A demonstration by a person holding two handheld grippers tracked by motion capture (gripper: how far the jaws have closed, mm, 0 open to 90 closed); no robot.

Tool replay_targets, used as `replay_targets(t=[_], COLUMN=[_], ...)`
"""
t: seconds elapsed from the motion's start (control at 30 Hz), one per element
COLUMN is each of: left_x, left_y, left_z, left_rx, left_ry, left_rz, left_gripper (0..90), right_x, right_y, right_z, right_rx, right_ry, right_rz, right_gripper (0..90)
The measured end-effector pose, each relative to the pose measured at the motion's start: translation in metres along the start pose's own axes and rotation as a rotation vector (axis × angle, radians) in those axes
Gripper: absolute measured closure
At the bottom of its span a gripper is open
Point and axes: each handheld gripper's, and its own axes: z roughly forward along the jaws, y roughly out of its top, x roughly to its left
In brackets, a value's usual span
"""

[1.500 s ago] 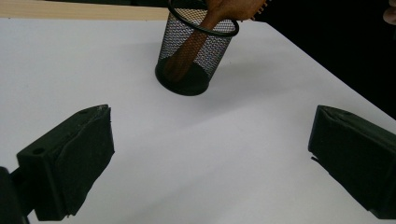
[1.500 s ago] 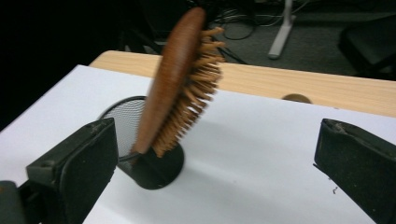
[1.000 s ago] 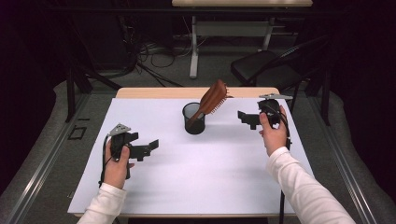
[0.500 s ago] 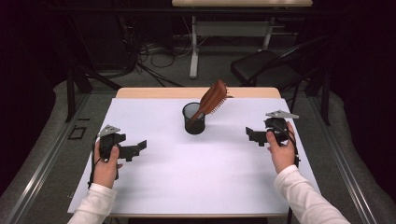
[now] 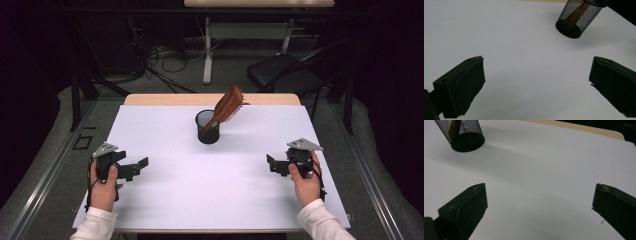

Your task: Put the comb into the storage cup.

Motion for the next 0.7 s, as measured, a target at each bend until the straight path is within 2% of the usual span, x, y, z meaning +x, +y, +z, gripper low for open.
replay_targets(t=[0.17, 0.4, 0.57, 0.7], left_x=[0.002, 0.005, 0.004, 0.003], left_y=[-0.003, -0.008, -0.012, -0.014], left_z=[-0.006, -0.004, -0.001, 0.001], left_rx=[-0.011, -0.008, 0.003, 0.01], left_ry=[0.007, 0.005, 0.004, 0.002], left_rz=[-0.004, -0.018, -0.009, 0.003], left_gripper=[0.5, 0.5, 0.5, 0.5], right_x=[0.0, 0.001, 0.001, -0.002], right_y=[-0.014, -0.03, -0.038, -0.041], right_z=[-0.006, -0.011, -0.013, -0.015], right_rx=[-0.002, -0.007, -0.021, -0.029], right_ry=[0.021, 0.017, 0.042, 0.036], right_rz=[0.037, 0.05, 0.079, 0.096], right_gripper=[0.0, 0.0, 0.0, 0.0])
